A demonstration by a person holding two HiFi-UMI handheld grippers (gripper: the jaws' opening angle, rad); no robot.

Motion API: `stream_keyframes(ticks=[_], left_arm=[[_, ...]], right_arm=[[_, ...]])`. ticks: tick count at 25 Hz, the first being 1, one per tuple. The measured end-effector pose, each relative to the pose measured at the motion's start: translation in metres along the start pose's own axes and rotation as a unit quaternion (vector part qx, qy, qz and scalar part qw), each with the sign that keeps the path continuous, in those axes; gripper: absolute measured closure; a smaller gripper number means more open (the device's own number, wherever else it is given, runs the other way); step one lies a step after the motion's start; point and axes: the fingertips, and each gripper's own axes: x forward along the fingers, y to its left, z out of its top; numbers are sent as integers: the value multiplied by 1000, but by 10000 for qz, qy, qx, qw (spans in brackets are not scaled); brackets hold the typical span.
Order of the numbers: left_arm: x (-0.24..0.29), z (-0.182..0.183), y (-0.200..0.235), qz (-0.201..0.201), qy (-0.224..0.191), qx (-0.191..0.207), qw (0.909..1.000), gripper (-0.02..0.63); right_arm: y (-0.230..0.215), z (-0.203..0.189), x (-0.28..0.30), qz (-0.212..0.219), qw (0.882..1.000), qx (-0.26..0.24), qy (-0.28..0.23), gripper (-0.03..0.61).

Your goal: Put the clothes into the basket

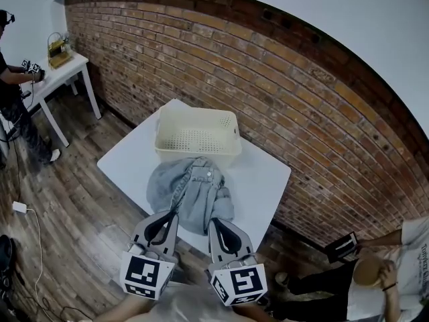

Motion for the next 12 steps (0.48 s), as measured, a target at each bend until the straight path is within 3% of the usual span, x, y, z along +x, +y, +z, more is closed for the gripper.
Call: stream_keyframes(ticks=[12], left_arm=[[46, -9, 32, -480, 194, -18, 9987, 606]], right_arm=[[-22, -10, 38, -547, 9983, 139, 154, 572]])
